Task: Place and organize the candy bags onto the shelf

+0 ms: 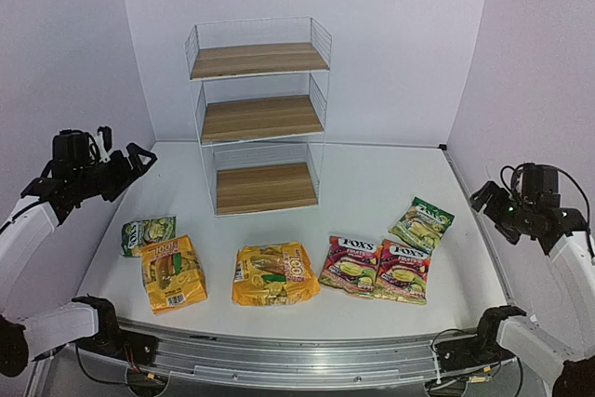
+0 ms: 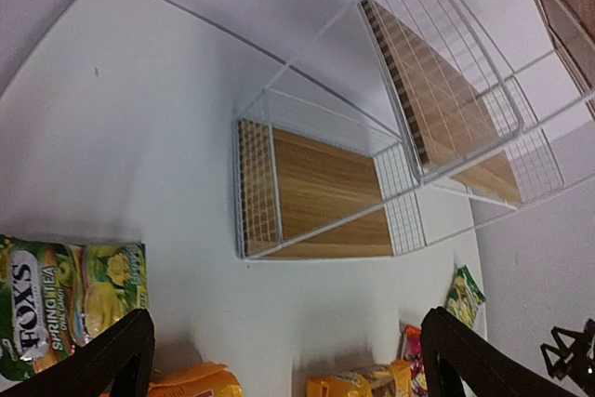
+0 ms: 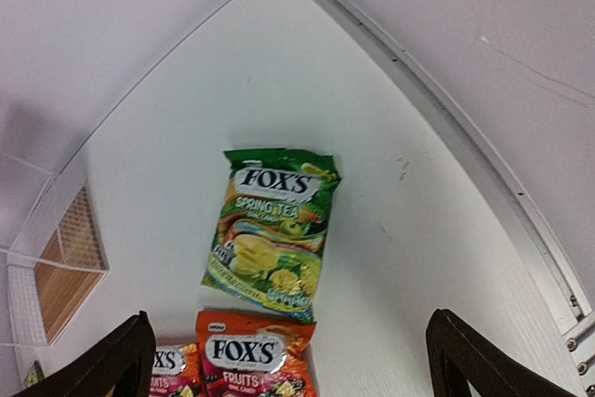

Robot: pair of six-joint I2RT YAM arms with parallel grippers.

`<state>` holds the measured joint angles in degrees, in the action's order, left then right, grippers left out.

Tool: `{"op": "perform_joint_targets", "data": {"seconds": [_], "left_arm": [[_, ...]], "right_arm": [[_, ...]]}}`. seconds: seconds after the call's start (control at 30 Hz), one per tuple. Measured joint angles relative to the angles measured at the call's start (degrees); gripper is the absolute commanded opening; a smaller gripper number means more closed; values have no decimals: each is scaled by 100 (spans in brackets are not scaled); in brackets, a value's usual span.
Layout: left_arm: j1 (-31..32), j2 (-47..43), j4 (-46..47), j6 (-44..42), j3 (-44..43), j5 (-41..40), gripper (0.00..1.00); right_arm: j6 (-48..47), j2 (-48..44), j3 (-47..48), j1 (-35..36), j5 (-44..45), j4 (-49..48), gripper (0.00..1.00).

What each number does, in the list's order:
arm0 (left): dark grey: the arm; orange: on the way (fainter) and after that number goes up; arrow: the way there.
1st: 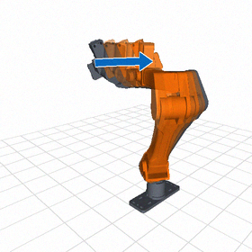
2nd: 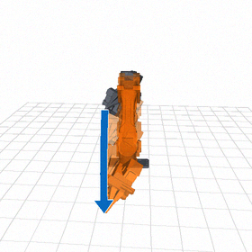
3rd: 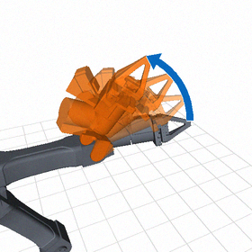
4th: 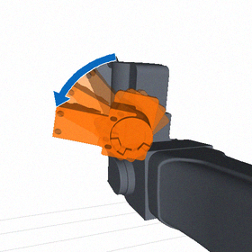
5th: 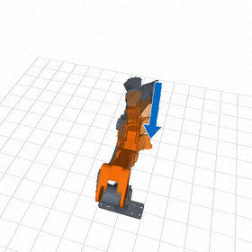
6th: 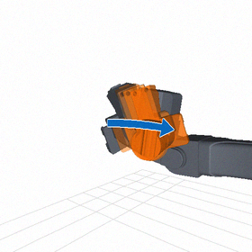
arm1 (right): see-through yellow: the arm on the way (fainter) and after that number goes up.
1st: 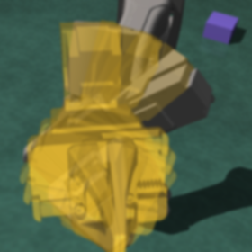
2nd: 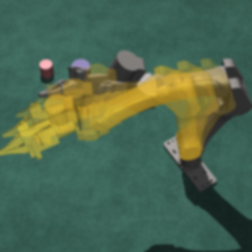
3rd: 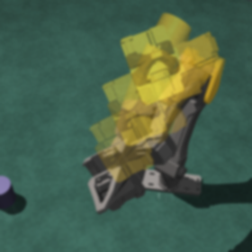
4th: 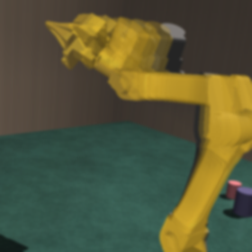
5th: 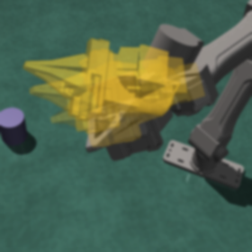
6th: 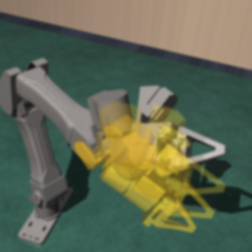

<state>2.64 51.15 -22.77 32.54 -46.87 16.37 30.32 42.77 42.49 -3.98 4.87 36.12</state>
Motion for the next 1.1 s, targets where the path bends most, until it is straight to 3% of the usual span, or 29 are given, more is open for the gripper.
{"op": "perform_joint_targets", "data": {"seconds": [0.2,0.43,0.53,0.8,1.1], "left_arm": [[226,133,741,-195,409,1507,99],[2642,908,1443,-1211,415,1901,100],[3152,1487,1524,-1978,296,2207,100],[3271,3596,565,-4156,-1157,2723,100],[3278,5407,-610,-5533,-2591,2994,96]], "right_arm": [[-42,-202,-197,1,-1326,36,98],[-11,112,-523,1,-2539,167,98],[-10,336,-529,1,-2915,173,98],[-130,119,-546,1,-3411,309,98],[-332,307,-545,1,-3725,426,98]]}}
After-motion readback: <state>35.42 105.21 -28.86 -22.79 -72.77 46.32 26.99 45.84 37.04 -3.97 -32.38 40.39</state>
